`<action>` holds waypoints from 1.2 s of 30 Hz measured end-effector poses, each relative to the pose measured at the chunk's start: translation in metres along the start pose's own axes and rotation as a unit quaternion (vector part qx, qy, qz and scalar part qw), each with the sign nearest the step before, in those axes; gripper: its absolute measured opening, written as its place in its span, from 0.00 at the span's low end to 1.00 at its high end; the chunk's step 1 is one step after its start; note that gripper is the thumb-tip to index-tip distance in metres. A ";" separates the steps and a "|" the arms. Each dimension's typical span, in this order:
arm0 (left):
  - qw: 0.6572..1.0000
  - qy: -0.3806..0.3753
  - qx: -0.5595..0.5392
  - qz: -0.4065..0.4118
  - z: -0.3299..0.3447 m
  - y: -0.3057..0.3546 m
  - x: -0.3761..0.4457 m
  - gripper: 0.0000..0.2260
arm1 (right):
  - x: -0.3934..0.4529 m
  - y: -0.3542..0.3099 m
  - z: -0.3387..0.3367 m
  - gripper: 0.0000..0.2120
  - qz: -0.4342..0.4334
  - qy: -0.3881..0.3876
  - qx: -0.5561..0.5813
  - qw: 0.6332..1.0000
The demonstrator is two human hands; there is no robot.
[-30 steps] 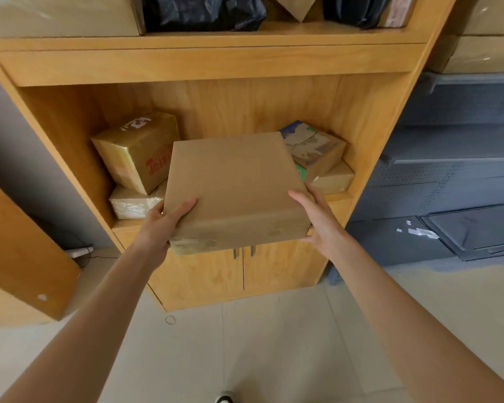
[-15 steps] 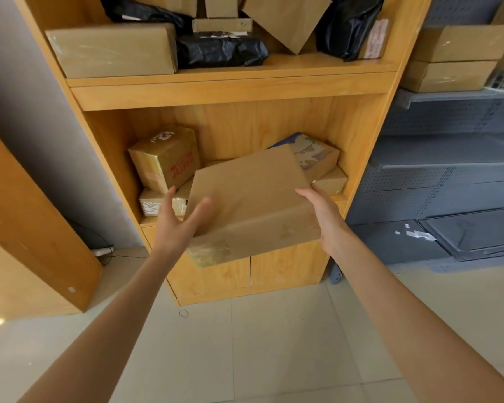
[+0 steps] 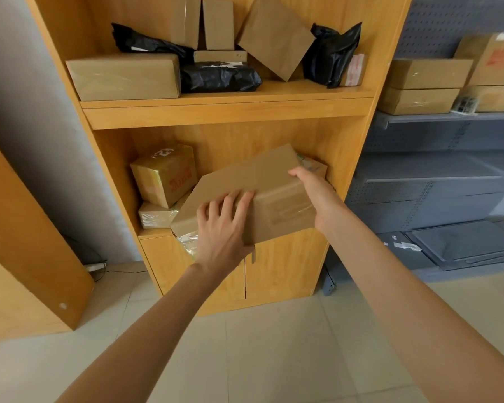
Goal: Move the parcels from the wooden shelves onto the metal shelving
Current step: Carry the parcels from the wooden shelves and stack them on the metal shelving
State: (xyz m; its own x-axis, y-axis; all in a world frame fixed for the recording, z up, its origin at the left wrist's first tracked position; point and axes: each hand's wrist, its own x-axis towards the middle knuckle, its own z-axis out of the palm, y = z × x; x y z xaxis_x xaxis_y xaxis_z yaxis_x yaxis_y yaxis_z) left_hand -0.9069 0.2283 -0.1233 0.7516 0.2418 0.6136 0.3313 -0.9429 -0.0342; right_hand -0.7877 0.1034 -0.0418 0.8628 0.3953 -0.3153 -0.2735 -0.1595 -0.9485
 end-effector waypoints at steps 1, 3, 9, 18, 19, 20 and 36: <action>1.000 0.000 -0.007 -0.011 -0.001 -0.001 0.002 0.52 | -0.003 -0.002 -0.002 0.22 -0.004 -0.004 -0.003 1.000; 0.997 -0.007 -0.053 -0.063 -0.004 -0.002 0.005 0.50 | -0.007 -0.001 -0.007 0.26 -0.030 -0.003 0.011 0.999; 0.863 0.037 -0.417 -0.282 -0.010 -0.008 0.018 0.48 | -0.018 0.032 -0.011 0.37 -0.022 -0.019 -0.001 1.000; 0.487 0.011 -0.707 -0.513 -0.017 0.006 0.013 0.33 | -0.025 0.084 0.017 0.46 0.133 -0.083 0.114 0.981; 0.475 0.005 -0.712 -0.517 -0.016 0.006 0.011 0.32 | -0.025 0.085 0.018 0.41 0.128 -0.097 0.145 0.976; 0.469 -0.001 -0.716 -0.518 -0.015 0.006 0.008 0.32 | -0.024 0.086 0.018 0.38 0.119 -0.102 0.165 0.974; 0.458 -0.109 -0.747 -0.469 -0.012 0.002 -0.018 0.42 | -0.022 0.088 0.023 0.50 0.068 -0.094 0.158 0.981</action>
State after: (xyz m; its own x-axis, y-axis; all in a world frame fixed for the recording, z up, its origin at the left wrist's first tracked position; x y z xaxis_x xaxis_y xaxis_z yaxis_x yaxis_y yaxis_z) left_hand -0.9271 0.2197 -0.1252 0.7720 0.5639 -0.2933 -0.0709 0.5350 0.8419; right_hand -0.8403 0.1021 -0.1191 0.7244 0.5536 -0.4109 -0.5241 0.0549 -0.8499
